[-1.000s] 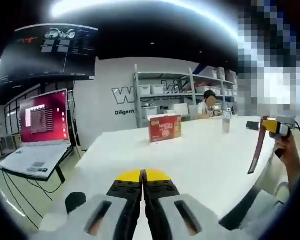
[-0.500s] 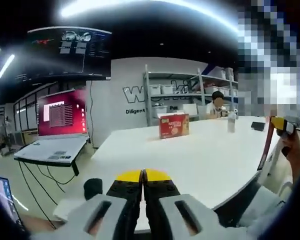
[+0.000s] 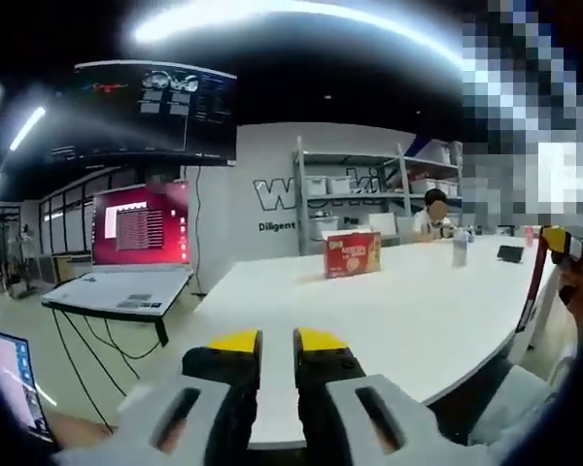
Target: Tear open the coffee pouch, take out the coffee, and pour the coffee from the pouch into the cup
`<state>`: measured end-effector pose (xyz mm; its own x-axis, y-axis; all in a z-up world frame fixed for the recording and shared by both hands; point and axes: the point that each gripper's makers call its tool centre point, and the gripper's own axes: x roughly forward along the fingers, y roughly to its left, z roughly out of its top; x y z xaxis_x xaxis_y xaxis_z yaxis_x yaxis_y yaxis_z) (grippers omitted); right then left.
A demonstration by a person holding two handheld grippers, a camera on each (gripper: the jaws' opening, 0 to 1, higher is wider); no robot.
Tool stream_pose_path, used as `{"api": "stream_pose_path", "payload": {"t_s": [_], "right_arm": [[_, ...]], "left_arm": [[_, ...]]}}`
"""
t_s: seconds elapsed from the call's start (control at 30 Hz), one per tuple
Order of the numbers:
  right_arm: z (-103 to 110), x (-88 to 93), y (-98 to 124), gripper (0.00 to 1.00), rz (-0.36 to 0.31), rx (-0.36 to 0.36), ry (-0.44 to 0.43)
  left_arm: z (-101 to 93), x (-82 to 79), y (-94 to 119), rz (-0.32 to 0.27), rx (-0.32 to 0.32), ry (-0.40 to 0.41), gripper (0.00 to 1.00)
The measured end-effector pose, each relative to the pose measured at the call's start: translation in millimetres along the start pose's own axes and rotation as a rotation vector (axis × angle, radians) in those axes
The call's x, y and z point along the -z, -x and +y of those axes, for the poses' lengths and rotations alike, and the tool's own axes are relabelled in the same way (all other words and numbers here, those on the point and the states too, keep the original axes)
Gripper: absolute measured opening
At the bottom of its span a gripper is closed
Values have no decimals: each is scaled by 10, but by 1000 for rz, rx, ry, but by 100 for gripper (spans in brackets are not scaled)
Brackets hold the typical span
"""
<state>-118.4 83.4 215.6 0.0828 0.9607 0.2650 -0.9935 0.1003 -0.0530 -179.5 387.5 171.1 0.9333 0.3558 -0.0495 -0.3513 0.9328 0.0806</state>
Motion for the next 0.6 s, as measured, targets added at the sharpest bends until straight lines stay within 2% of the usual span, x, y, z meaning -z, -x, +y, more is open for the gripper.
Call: {"api": "stream_pose_path", "payload": {"t_s": [0.2,0.27,0.33,0.6], "right_arm": [[-48,-4,37,1,-4,8,0],[-65,-1,42,1,-5,10,-1],[-79,5,46,1,-6,12,-2],[-89,39,46,1,-5,15,-8]], "left_arm": [[3,-17,-8,-5,-5,-7,17],[-12,-5,13,4,-9,-23,3],[-30,-36,13,-8,-3,-19,3],[-97,-7,-8,5,20,-21,3]]}}
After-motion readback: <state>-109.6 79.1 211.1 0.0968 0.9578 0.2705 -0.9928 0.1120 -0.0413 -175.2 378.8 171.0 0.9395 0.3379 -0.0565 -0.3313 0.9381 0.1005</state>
